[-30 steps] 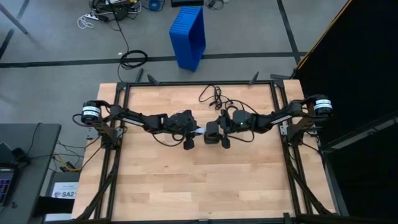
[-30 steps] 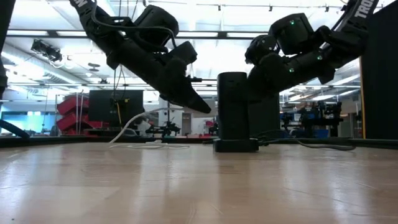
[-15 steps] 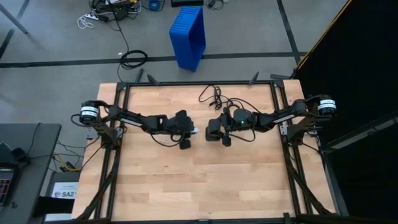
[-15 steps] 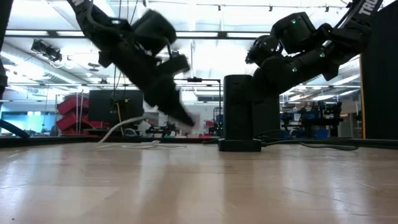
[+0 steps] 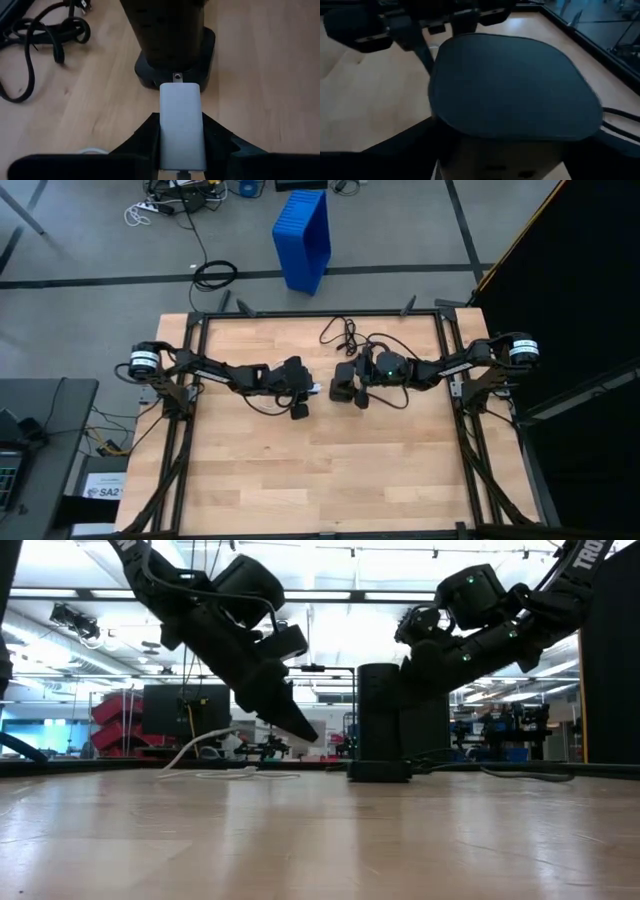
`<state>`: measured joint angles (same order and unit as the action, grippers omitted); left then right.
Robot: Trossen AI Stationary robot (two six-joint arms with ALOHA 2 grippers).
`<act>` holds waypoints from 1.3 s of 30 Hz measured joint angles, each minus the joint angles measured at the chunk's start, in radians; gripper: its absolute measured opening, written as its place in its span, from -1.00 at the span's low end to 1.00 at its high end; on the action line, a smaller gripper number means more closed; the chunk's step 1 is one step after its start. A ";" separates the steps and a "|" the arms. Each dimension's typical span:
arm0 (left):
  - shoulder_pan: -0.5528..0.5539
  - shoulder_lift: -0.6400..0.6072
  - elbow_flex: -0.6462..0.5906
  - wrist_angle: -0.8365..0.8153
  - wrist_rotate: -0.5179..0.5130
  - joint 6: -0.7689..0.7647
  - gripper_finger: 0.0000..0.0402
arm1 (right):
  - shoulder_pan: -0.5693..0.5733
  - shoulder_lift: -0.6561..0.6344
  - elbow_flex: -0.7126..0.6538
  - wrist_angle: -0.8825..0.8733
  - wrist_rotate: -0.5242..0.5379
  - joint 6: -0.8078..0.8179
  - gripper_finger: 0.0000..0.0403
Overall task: Insert USB
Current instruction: Remove the white charger cable from the white charger adapter
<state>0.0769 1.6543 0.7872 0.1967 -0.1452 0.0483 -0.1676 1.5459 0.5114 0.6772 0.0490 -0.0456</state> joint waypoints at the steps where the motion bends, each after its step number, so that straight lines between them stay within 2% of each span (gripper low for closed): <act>1: 0.000 0.000 0.000 0.000 0.000 0.000 -0.61 | 0.000 0.000 0.000 0.011 -0.003 -0.001 0.74; 9: 0.000 0.000 0.000 0.001 0.008 0.000 -0.61 | 0.010 -0.013 0.007 0.028 0.006 -0.029 0.97; 14: 0.000 0.000 0.000 0.000 0.009 0.000 -0.61 | 0.026 -0.100 0.008 -0.001 0.016 -0.036 0.94; 19: 0.000 0.000 0.000 0.002 0.010 0.001 -0.61 | 0.106 -0.192 0.009 0.003 0.021 -0.031 0.92; 23: -0.003 0.000 0.000 0.037 -0.009 0.033 -0.62 | 0.167 -0.208 0.009 0.028 0.031 0.009 0.94; 31: -0.069 0.001 0.000 0.116 -0.315 0.229 -0.62 | 0.205 -0.207 0.009 0.045 0.089 0.100 0.91; 36: -0.178 0.001 0.000 0.250 -0.621 0.461 -0.62 | 0.207 -0.207 0.009 0.044 0.092 0.108 0.87; 39: -0.237 0.001 0.000 0.335 -0.685 0.612 -0.62 | 0.211 -0.207 0.009 0.045 0.114 0.114 0.87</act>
<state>-0.1604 1.6550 0.7872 0.5319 -0.8298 0.6602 0.0430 1.3392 0.5205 0.7219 0.1625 0.0688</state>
